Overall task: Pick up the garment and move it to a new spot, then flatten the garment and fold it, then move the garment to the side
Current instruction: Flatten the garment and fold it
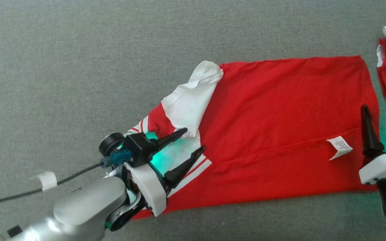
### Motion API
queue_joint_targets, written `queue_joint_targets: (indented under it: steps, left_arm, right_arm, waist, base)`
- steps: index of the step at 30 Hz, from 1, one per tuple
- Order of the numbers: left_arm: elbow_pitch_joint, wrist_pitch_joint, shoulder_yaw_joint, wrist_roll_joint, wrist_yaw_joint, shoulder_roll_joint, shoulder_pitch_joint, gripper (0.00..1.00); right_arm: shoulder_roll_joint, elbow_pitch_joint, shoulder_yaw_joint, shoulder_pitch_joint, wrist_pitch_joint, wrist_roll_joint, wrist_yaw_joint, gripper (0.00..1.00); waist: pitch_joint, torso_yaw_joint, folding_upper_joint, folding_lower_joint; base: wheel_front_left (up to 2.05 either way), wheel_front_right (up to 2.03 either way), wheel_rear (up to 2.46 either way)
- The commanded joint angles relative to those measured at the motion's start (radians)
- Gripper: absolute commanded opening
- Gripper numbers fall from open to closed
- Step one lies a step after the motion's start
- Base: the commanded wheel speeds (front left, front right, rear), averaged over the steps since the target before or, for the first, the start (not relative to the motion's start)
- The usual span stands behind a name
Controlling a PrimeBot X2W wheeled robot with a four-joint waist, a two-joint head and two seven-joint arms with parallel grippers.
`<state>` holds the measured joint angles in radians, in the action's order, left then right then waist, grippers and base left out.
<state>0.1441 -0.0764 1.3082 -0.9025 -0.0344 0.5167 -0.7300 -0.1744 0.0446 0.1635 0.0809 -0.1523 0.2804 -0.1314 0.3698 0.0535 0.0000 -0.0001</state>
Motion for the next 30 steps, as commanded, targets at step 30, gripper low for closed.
queue_joint_targets:
  steps: [30]
  left_arm:
    - [0.281, 0.1, -0.125, -0.046, 0.181, -0.087, -0.151, 1.0]
  right_arm:
    - [-0.007, 0.013, -0.034, -0.004, 0.032, -0.003, 0.001, 1.0]
  waist:
    - [-0.003, -0.008, 0.0, 0.0001]
  base:
    - [0.0, 0.0, 0.0]
